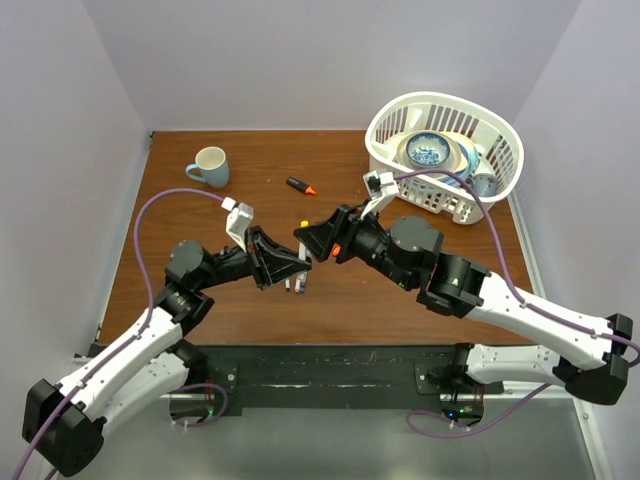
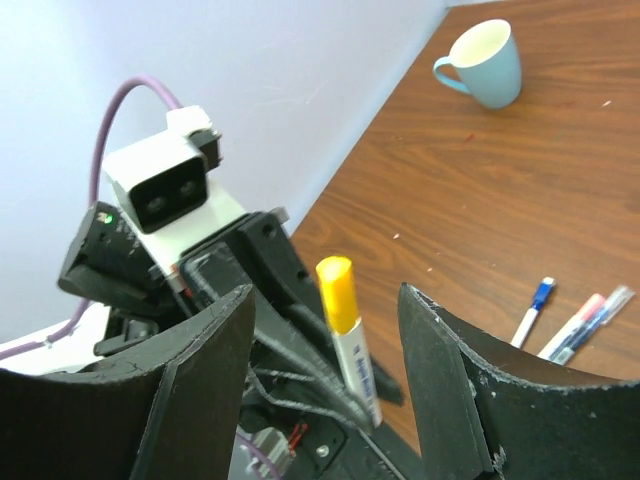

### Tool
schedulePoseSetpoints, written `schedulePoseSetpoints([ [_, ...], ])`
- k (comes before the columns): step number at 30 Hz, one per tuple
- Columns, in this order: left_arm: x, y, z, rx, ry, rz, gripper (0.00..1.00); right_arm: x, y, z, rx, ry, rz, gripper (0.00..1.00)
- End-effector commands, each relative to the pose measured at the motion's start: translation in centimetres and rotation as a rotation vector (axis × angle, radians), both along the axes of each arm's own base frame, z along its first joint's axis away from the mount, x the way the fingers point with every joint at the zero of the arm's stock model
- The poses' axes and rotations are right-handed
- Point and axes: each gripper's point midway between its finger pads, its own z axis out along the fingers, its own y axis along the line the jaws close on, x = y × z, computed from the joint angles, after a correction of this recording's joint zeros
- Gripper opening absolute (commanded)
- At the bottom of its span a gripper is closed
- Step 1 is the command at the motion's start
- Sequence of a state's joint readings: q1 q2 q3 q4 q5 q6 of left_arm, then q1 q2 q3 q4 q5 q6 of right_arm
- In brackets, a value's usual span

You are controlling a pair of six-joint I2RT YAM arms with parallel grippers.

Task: Insert the pens into the pen caps

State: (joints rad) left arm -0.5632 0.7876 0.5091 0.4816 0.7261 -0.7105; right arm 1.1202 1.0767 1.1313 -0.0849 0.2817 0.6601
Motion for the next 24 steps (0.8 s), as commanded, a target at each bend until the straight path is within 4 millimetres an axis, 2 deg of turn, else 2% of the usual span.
schedulePoseSetpoints([
  [1, -1.4, 0.2, 1.8, -0.021, -0.108, -0.057, 0.00, 0.8, -0.8, 1.8, -0.030, -0.058, -0.049, 0.63],
  [4, -1.9, 0.3, 2.1, -0.033, -0.130, -0.074, 0.00, 0.8, -0.7, 2.9, -0.035, -0.075, -0.047, 0.62],
  [10, -2.1, 0.3, 1.9, -0.035, -0.127, -0.085, 0.00, 0.6, 0.0, 3.6, -0.038, -0.094, -0.013, 0.55],
  [15, -1.8, 0.1, 1.7, -0.028, -0.106, -0.086, 0.00, 0.5, 0.2, 2.8, -0.044, -0.084, 0.000, 0.45],
  [17, -1.9, 0.1, 1.9, -0.029, -0.106, -0.091, 0.00, 0.2, 0.5, 1.9, -0.058, -0.074, 0.022, 0.43],
  [20, -1.9, 0.1, 2.3, -0.038, -0.114, -0.090, 0.00, -0.3, 0.9, 0.6, -0.069, -0.054, 0.051, 0.33],
  [21, -1.8, 0.0, 2.4, -0.042, -0.117, -0.091, 0.00, -0.4, 1.0, 0.0, -0.073, -0.046, 0.060, 0.27],
  [22, -1.9, 0.0, 2.6, -0.047, -0.115, -0.092, 0.00, -0.5, 1.2, -0.5, -0.075, -0.036, 0.068, 0.17],
  [24, -1.6, 0.0, 3.0, -0.060, -0.115, -0.084, 0.00, -1.1, 1.6, -1.7, -0.084, -0.018, 0.106, 0.10],
])
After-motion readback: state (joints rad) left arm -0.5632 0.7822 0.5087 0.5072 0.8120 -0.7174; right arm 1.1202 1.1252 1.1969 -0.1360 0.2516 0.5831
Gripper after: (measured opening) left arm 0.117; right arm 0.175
